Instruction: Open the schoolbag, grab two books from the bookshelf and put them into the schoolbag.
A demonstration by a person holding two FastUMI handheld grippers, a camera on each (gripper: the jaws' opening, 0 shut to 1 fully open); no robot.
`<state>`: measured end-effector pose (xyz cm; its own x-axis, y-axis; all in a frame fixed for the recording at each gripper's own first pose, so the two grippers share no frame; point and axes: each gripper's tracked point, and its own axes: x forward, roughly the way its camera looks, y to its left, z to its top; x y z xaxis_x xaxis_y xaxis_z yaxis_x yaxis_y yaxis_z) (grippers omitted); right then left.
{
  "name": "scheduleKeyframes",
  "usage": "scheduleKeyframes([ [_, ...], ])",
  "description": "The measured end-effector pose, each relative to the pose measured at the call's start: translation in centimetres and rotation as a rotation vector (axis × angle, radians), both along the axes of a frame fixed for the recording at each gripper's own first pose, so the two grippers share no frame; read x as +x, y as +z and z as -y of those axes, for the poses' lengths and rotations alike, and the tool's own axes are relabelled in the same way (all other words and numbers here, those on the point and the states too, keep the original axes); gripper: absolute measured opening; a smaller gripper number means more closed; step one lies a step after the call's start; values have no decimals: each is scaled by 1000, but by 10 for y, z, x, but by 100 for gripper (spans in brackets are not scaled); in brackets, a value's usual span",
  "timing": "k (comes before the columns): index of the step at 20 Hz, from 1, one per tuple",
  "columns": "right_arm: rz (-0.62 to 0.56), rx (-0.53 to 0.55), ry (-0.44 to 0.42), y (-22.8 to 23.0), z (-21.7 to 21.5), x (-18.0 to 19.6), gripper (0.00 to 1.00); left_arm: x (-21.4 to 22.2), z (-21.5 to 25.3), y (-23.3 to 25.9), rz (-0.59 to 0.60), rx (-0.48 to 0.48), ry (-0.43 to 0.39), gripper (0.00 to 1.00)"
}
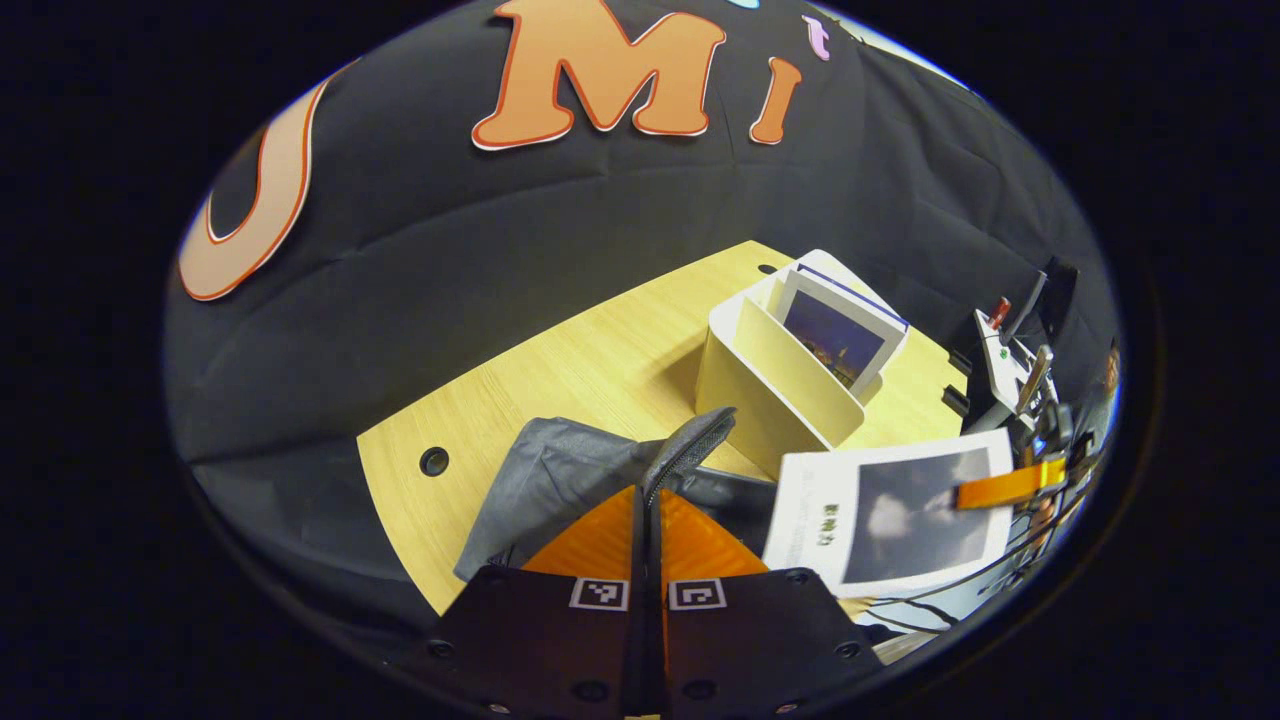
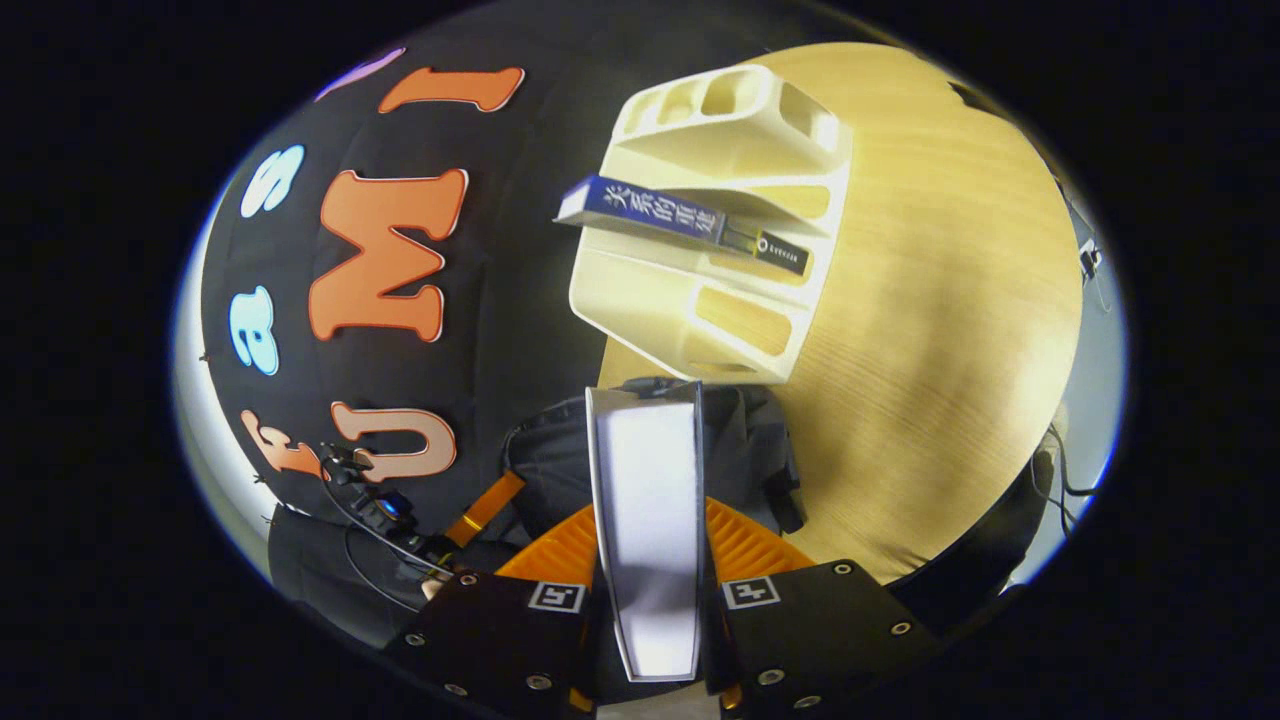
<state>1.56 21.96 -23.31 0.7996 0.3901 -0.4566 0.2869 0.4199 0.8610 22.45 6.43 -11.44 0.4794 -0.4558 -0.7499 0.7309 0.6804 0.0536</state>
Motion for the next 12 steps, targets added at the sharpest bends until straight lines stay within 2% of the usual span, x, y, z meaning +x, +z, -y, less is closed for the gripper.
scheduleKeyframes([
  [4,-12,21,9,-29,-37,39,35,-5,0,3,8,4,-7,1],
  [12,-59,-3,46,-73,-110,113,36,-16,6,11,21,5,-32,1],
])
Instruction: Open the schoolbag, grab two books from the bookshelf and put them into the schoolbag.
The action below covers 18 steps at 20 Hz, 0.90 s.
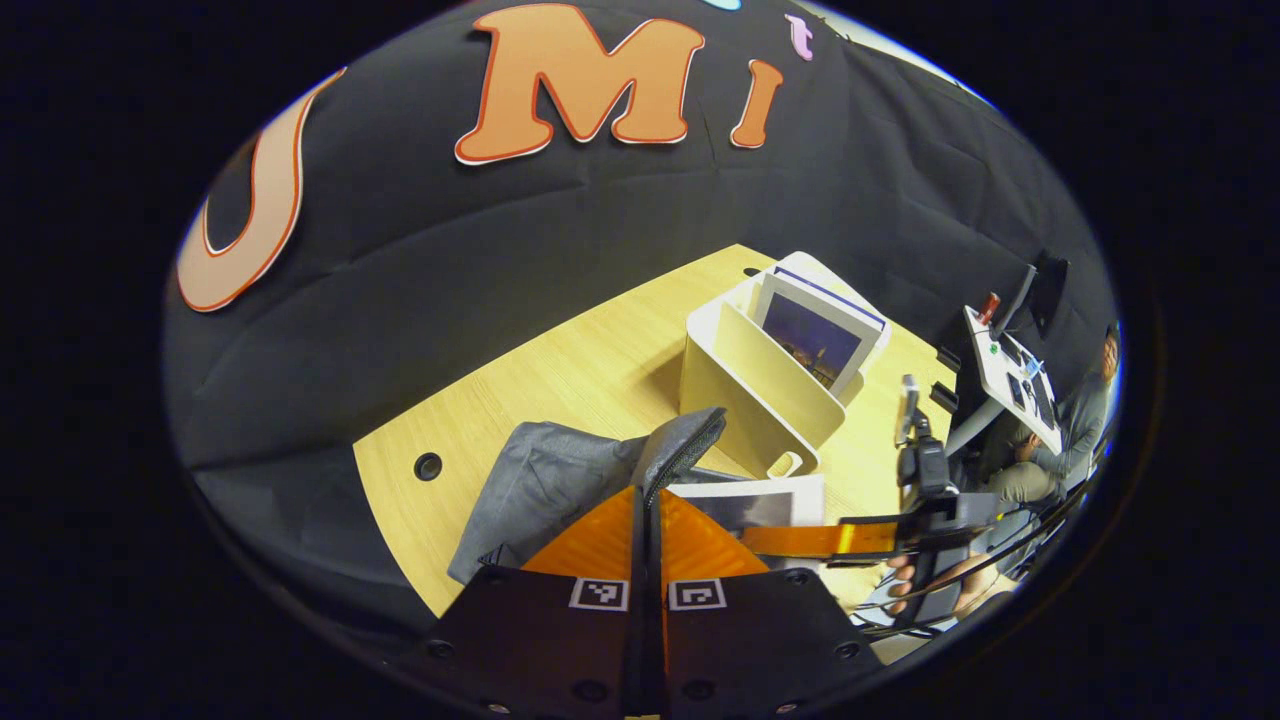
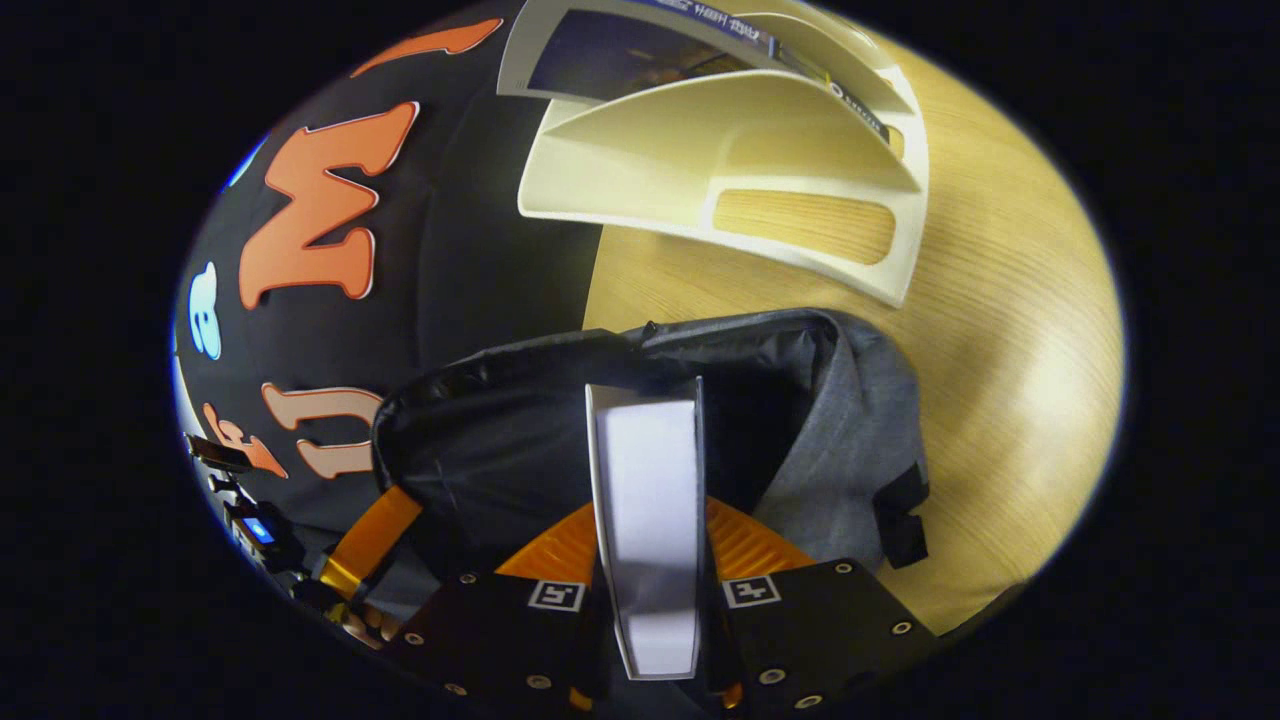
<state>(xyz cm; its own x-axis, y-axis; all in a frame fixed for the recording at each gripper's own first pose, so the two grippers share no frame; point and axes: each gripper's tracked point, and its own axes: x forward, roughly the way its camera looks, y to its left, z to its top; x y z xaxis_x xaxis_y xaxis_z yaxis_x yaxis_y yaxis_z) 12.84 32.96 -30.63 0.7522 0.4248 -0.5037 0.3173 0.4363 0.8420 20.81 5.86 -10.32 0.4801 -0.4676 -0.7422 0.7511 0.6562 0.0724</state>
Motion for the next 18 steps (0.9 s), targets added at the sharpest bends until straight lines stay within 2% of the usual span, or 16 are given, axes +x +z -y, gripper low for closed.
scheduleKeyframes([
  [9,38,7,-110,-1,-33,53,35,-8,12,8,-14,-28,-24,1],
  [13,-35,-2,-132,-16,-37,62,38,-5,15,3,-29,-28,-20,1],
  [15,-96,-33,-122,-23,-34,55,44,-2,10,1,-35,-31,-5,1],
  [17,-128,-43,-98,-21,-33,47,62,3,7,0,-39,-42,17,1],
  [18,-145,-48,-80,-21,-33,43,80,4,5,1,-49,-55,27,0],
])
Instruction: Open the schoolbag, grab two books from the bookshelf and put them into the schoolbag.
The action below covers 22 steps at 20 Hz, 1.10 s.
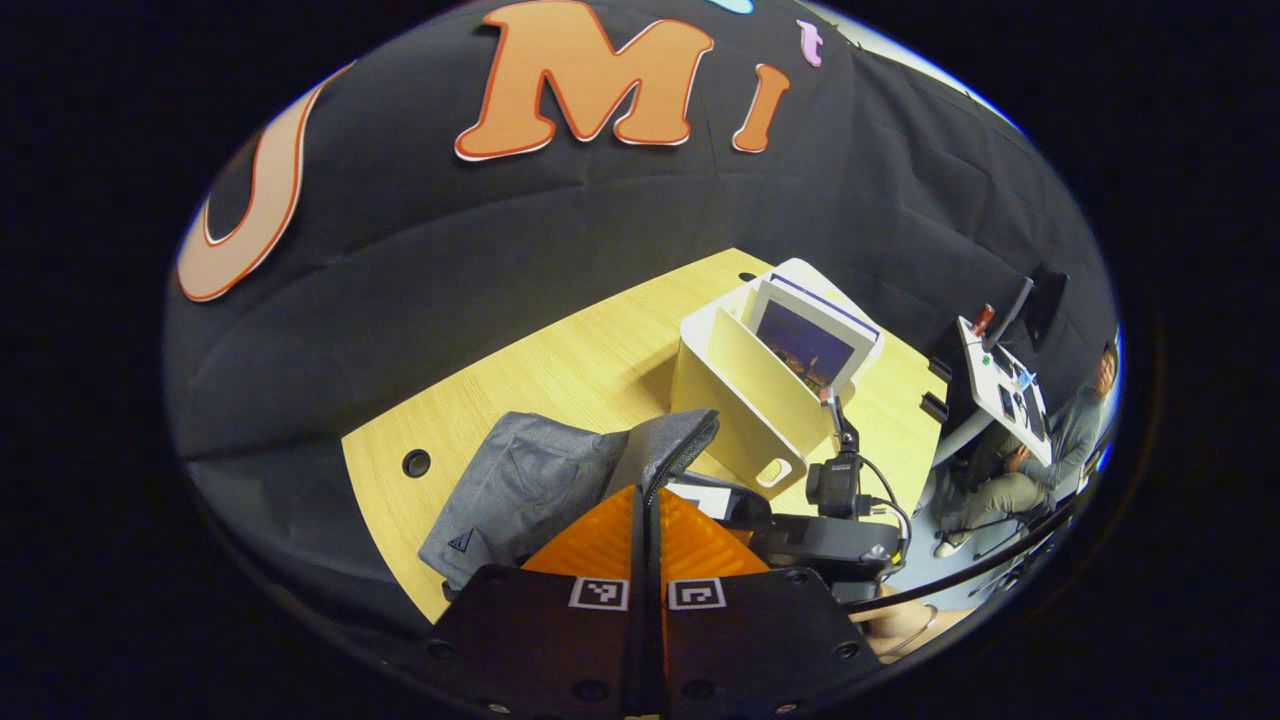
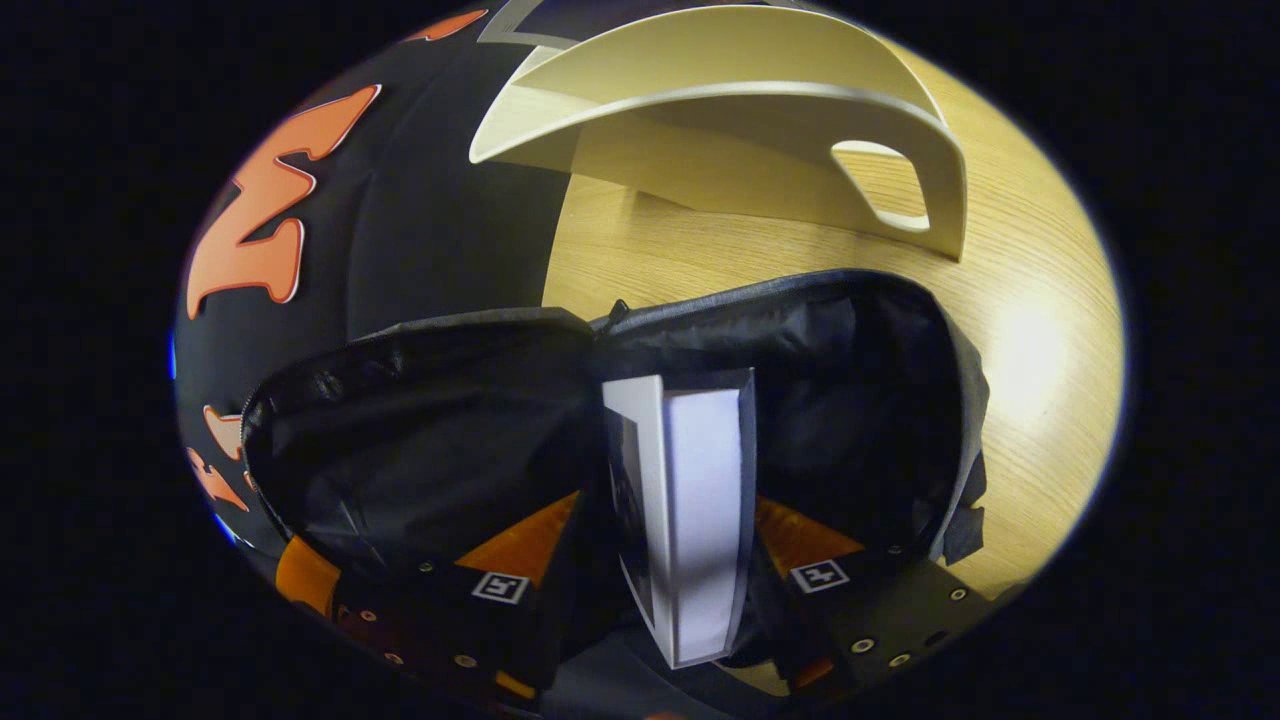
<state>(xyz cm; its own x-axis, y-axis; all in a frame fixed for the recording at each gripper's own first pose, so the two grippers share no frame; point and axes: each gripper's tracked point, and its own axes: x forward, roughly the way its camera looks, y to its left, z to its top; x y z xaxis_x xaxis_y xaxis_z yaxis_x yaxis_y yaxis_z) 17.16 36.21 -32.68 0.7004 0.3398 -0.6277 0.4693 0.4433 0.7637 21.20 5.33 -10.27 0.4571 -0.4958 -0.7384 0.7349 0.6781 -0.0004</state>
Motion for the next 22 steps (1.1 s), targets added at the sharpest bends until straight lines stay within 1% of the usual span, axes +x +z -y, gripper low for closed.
scheduleKeyframes([
  [1,-15,-8,18,3,1,-5,86,1,0,0,-9,-13,9,1],
  [2,-23,-17,29,5,4,-9,80,3,-2,1,-16,-28,21,1],
  [3,-32,-32,38,5,6,-14,97,5,-4,2,-20,-42,32,1],
  [4,-34,-45,46,9,12,-20,99,7,-6,4,-23,-49,43,1],
  [6,-38,-61,69,13,18,-29,99,8,-10,3,-32,-67,61,1],
  [9,-9,-66,75,29,37,-39,99,8,-13,2,-38,-76,72,1],
  [16,31,-118,58,55,103,-82,99,3,-10,-2,-43,-84,71,1],
  [20,36,-234,88,64,149,-110,99,0,-5,-3,-42,-89,73,1],
  [22,41,-333,118,73,177,-118,99,0,-3,-4,-33,-80,68,1],
])
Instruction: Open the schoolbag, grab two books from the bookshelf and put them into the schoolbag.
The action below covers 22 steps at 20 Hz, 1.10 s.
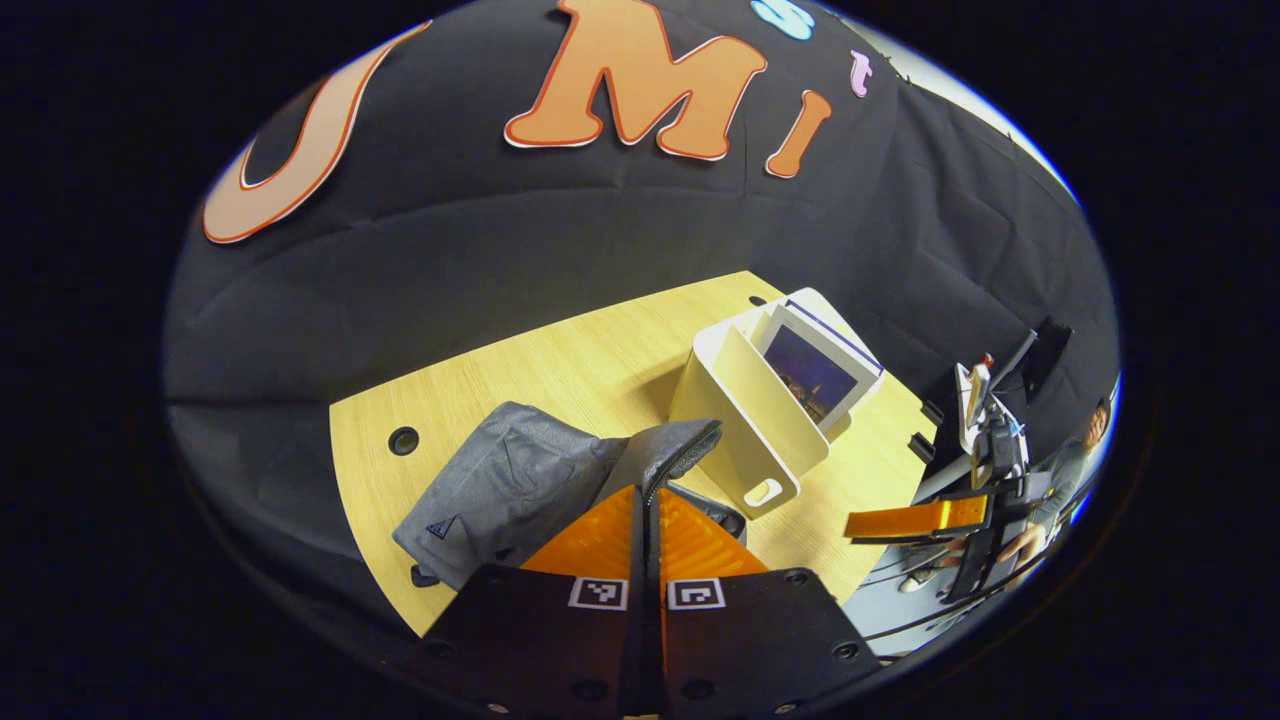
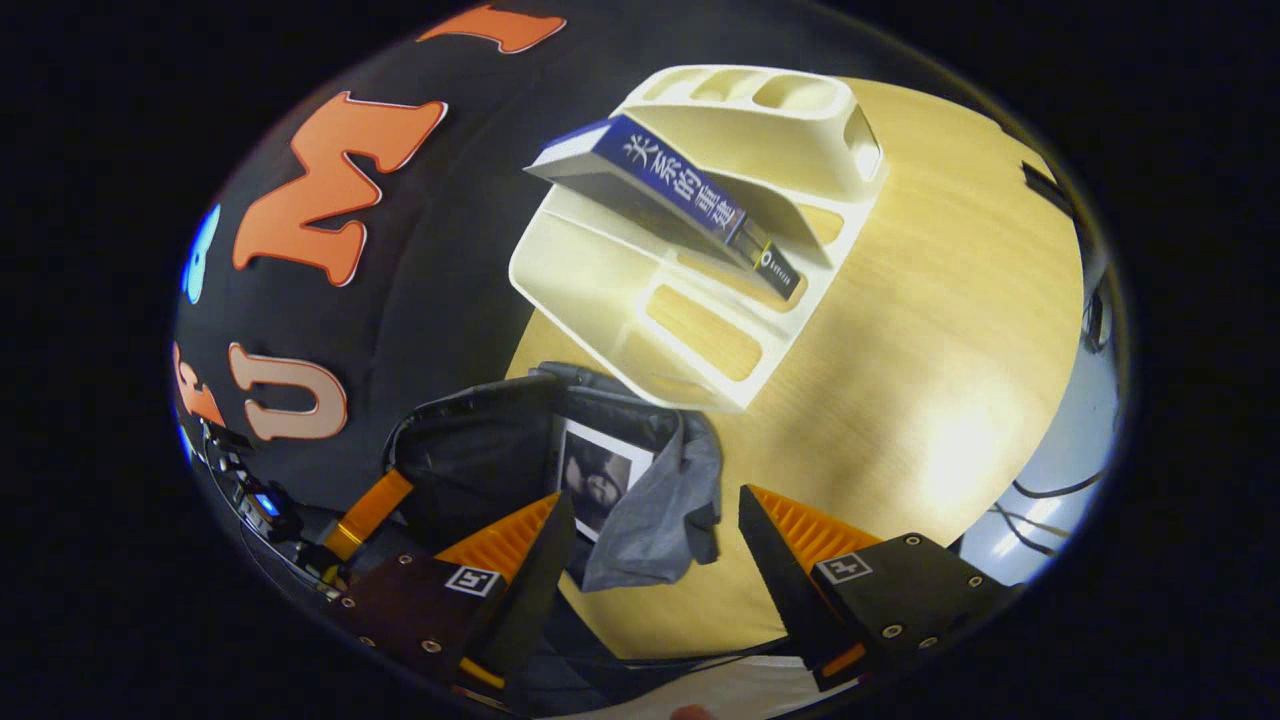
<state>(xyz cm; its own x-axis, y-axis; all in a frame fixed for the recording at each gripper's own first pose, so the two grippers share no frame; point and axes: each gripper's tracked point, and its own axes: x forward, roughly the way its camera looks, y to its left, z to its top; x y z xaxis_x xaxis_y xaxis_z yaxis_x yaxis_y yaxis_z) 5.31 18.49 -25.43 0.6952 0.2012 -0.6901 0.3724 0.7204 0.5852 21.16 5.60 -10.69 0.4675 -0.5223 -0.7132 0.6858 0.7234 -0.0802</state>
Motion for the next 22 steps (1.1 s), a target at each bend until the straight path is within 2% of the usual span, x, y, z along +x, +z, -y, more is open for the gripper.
scheduleKeyframes([
  [3,19,-189,52,28,45,-1,98,-2,3,-4,-1,9,-5,1],
  [6,35,-402,145,66,76,9,98,-2,3,-7,-2,11,-3,1],
  [11,39,-665,285,128,103,56,98,2,0,-8,3,27,-1,1],
  [14,21,-728,373,154,100,89,99,5,-3,-8,6,36,-1,1],
  [16,2,-746,425,159,94,115,99,6,-4,-8,-3,35,-5,1],
  [19,-60,-827,470,158,105,152,99,9,-8,-9,-12,38,0,1],
  [22,-118,-798,489,145,104,183,99,16,-11,-12,-22,31,20,1],
])
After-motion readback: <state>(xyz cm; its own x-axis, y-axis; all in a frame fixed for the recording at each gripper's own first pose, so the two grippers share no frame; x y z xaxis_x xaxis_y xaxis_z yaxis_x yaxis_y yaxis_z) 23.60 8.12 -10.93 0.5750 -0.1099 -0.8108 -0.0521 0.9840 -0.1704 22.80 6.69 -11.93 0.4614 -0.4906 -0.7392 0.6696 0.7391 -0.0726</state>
